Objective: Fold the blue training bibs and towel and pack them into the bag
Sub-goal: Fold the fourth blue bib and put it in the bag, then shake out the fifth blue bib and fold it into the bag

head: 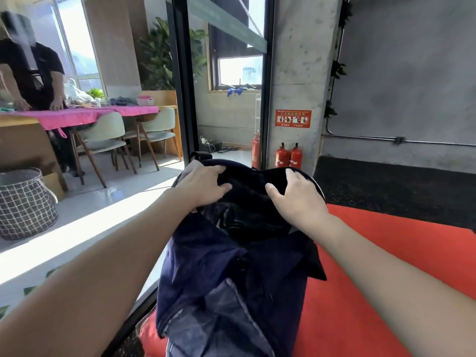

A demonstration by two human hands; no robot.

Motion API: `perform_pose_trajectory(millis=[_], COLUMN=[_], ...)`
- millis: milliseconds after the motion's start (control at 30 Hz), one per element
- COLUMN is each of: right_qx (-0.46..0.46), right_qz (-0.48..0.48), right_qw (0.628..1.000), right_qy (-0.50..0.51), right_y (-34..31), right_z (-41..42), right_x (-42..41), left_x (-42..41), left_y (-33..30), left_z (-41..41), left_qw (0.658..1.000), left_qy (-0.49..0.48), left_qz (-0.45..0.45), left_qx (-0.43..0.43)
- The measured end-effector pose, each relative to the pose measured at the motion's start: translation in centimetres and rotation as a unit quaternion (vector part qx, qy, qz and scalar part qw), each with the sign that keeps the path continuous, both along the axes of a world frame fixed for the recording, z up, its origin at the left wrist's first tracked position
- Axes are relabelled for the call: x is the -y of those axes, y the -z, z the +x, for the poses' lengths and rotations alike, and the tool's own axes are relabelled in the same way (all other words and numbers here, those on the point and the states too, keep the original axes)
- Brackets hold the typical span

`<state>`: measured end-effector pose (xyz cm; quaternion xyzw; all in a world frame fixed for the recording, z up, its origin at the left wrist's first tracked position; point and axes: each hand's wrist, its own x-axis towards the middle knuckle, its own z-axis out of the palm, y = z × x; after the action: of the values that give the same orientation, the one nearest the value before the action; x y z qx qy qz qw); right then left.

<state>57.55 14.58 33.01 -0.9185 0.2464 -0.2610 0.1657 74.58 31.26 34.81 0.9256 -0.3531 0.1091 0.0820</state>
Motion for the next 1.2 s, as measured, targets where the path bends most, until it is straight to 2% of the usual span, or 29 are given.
perform_pose_trajectory(millis=[133,200,267,400,500,700,1000,1200], right_qx=[0.002,-0.018,-0.078,-0.176,-0.151,-0.015,-0.04,-0.03], right_qz=[0.013,0.02,0.032,0.063,0.085,0.12,0.103,0.108], right_qw=[1.0,1.0,0.996,0.982,0.984,0.988,0.993,0.992], right_qy=[0.008,0.014,0.01,-0.034,-0.046,-0.092,-0.035,0.056], right_y=[-1.7,-1.3,0.4,5.1,7.2,8.2,8.8,10.0], right_z=[-0.5,-0.4,-0.1,0.2,-1.0,-6.1,-20.5,-33.4], right_x=[-0.5,-1.0,-1.6,-2.4,-2.4,-2.1,1.5,5.4], left_x=[-0.4,-0.6,-0.8,-1.3,-1.7,-1.7,3.6,10.6], left_y=[-2.5,-2.0,-0.2,5.2,8.2,10.5,8.9,10.2], left_z=[-0.6,-0.1,0.4,-0.9,-2.9,-6.3,-19.3,-31.9], left_qw=[0.999,1.0,1.0,0.996,0.993,0.981,0.957,0.934], left_qy=[0.002,0.01,0.011,0.019,0.042,0.085,0.185,0.294], left_qz=[0.002,-0.01,-0.008,0.048,0.03,-0.062,-0.205,-0.176], left_qx=[0.052,0.016,-0.022,-0.075,-0.103,-0.16,-0.088,-0.103])
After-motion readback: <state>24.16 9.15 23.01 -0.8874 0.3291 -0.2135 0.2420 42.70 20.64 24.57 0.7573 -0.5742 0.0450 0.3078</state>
